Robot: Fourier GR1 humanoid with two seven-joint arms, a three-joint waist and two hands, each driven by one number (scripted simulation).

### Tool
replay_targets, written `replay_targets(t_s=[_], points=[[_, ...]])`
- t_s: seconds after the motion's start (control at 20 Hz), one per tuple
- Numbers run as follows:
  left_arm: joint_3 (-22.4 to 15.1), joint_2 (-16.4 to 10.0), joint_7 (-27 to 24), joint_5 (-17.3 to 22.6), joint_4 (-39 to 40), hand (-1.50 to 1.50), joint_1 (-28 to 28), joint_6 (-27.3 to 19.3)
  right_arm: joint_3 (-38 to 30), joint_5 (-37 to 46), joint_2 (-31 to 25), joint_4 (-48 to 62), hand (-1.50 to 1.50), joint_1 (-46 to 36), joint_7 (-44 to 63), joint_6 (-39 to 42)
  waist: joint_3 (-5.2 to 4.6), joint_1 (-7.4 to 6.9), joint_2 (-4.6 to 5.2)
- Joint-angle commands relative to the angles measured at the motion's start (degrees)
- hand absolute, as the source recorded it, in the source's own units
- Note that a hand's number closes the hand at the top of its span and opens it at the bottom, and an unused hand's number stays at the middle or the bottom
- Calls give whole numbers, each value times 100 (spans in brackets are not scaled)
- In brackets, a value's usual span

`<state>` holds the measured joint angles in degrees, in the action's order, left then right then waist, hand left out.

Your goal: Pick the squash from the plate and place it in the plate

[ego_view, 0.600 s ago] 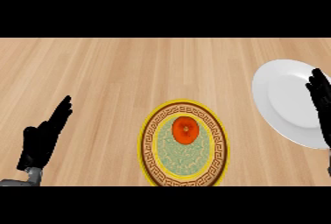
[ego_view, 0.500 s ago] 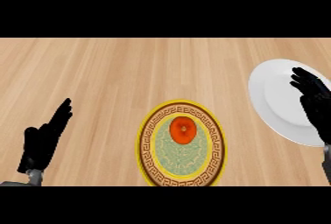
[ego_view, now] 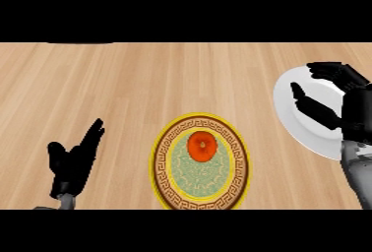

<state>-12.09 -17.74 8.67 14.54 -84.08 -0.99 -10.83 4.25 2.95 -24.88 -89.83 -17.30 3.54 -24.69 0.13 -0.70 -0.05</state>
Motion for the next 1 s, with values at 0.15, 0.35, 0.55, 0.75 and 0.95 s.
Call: replay_targets(t_s=[0.15,0.35,0.55,0.75,0.95], points=[[-83,359,306,35,129,0,2,-9,553,384,988,-967,-150,1133,-920,-663,-13,120,-10],[-58,653,-112,-107,595,0,151,47,740,859,533,-1339,-150,992,109,-289,-20,127,-4],[55,384,44,36,271,0,-152,175,954,908,-551,-1305,-150,806,1205,958,-33,78,-10],[-16,547,95,-57,426,0,162,114,1556,1231,-881,-1630,-150,540,2274,1716,-36,110,-3],[-38,452,402,-26,-227,0,-154,102,1895,1507,-675,-2148,-150,-45,3668,2128,-22,16,-19]])
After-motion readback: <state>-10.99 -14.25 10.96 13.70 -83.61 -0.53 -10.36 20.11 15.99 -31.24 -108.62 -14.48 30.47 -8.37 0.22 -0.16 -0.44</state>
